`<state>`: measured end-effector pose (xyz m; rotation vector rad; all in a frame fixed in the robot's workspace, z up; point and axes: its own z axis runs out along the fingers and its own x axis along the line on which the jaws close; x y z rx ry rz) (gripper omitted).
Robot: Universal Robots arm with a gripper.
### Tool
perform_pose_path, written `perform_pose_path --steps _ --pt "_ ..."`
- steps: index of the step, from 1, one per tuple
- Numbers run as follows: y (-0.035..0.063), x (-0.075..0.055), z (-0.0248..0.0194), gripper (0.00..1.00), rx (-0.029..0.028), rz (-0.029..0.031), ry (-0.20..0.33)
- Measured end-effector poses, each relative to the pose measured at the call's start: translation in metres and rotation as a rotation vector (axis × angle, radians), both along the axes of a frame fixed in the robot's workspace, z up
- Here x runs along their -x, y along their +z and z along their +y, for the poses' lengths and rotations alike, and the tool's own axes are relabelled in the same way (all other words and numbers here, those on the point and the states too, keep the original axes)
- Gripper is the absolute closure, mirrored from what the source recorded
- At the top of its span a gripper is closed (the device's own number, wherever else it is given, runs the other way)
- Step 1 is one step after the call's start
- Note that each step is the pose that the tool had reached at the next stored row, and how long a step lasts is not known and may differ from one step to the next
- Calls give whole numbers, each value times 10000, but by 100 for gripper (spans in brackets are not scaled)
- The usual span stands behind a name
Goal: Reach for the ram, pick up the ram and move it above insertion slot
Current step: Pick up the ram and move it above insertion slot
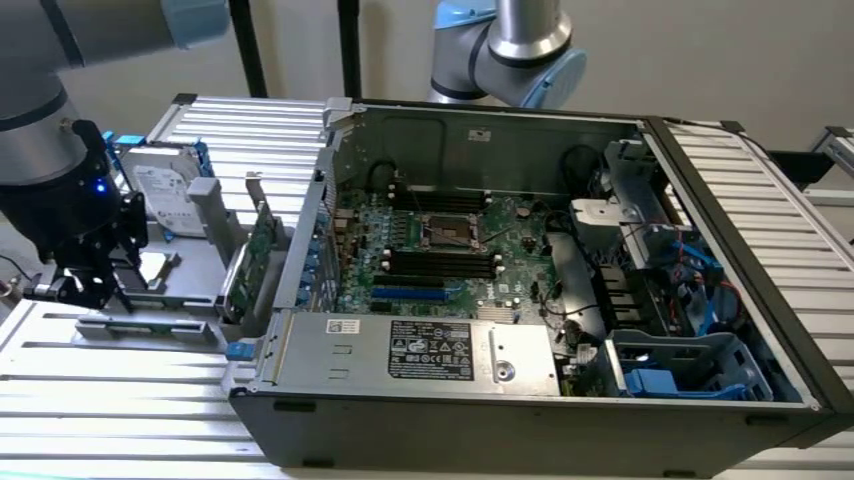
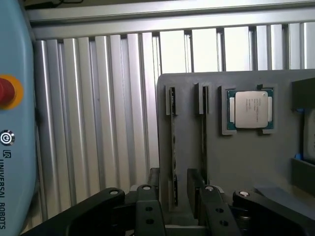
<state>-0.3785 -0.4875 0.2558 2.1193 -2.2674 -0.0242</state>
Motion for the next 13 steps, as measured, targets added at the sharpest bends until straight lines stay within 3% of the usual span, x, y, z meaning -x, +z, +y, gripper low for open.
perform_pose_path --steps 13 --pt "-236 0 -9 64 1 2 70"
